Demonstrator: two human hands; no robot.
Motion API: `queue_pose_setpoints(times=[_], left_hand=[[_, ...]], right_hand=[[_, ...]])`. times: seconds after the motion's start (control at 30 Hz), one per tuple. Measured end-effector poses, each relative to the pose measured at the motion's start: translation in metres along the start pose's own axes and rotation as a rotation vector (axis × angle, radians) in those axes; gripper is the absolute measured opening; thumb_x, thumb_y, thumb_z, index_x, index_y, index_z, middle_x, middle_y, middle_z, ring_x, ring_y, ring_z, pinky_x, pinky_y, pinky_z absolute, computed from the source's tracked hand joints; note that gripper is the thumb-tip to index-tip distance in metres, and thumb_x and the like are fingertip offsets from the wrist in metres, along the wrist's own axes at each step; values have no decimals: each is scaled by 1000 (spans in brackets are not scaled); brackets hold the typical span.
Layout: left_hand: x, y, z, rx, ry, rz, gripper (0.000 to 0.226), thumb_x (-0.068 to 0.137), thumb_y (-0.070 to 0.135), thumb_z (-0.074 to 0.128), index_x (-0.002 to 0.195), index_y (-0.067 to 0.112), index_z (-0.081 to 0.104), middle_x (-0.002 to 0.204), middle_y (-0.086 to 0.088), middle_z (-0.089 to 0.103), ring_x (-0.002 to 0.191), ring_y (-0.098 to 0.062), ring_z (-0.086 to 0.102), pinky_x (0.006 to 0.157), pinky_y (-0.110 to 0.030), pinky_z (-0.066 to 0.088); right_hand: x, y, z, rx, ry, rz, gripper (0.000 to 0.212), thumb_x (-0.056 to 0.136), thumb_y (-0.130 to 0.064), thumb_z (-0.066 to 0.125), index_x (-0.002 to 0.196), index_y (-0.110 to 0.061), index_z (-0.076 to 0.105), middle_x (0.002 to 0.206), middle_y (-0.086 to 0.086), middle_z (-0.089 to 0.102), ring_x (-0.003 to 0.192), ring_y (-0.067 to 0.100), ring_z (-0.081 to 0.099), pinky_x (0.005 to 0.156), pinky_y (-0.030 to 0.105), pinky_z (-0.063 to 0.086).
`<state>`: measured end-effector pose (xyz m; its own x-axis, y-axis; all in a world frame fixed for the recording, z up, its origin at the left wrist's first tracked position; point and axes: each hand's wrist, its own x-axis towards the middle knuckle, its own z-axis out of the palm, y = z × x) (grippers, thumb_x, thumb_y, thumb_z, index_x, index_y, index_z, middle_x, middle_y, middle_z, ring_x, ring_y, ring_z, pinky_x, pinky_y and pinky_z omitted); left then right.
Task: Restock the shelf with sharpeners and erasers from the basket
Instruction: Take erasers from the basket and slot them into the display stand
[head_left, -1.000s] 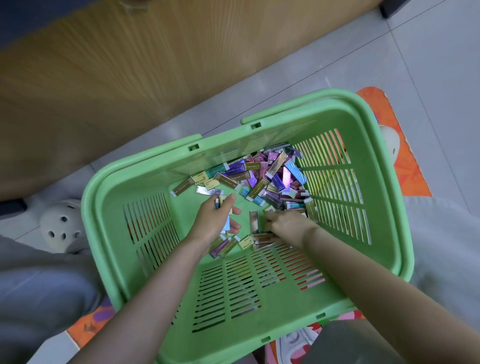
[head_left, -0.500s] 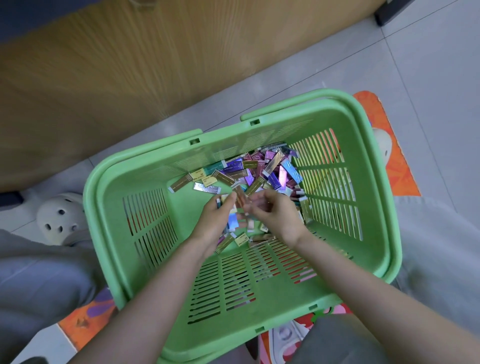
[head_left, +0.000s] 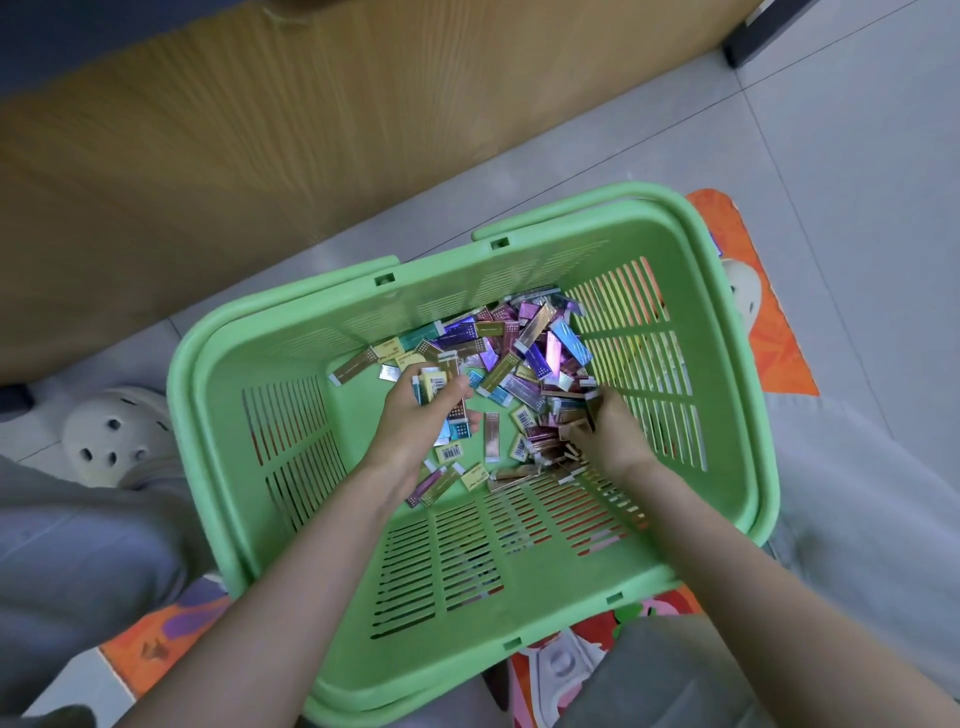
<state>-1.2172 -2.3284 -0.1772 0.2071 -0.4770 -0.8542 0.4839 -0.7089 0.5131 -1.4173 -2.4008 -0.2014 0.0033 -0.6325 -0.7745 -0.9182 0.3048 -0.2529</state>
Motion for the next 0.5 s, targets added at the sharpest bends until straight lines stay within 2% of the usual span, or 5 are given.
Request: queue_pose_setpoints(times=[0.13, 0.27, 0.33, 0.4, 0.5], left_hand=[[-2, -1, 3, 33, -51, 8, 28, 90, 26, 62, 113, 14, 53, 83, 8, 72, 72, -16, 70, 108, -48, 35], [-3, 2, 3, 57, -55, -7, 32, 86, 32, 66, 112, 18, 53, 106, -2, 69, 99, -27, 65, 106, -47, 37], [-3, 3, 2, 48, -69, 0, 21, 88, 27, 64, 105, 20, 54, 97, 1, 70, 84, -20, 70, 101, -41, 39], [-2, 3, 1, 37, -78, 6, 17, 90, 23, 62, 104, 18, 54, 90, 3, 70, 69, -14, 70, 100, -43, 43], [-3, 4, -1, 36, -72, 8, 23, 90, 22, 63, 110, 15, 54, 93, 0, 70, 67, -14, 70, 101, -52, 44]], right_hand=[[7, 3, 6, -308, -8, -21, 63, 84, -23, 70, 132, -1, 37, 129, 15, 49, 118, 28, 49, 102, 36, 39], [8, 2, 7, -552, -10, -114, 63, 82, -32, 70, 130, -7, 37, 128, 10, 48, 111, 24, 53, 92, 37, 48], [12, 1, 5, -625, -40, -150, 64, 81, -36, 70, 129, -9, 37, 128, 10, 47, 108, 24, 54, 88, 36, 49], [15, 0, 0, -632, -74, -182, 63, 82, -36, 70, 129, -9, 38, 128, 10, 46, 103, 25, 57, 86, 36, 51], [18, 0, -6, -577, -116, -217, 56, 84, -31, 69, 127, -11, 40, 127, 11, 45, 95, 24, 60, 87, 36, 52]])
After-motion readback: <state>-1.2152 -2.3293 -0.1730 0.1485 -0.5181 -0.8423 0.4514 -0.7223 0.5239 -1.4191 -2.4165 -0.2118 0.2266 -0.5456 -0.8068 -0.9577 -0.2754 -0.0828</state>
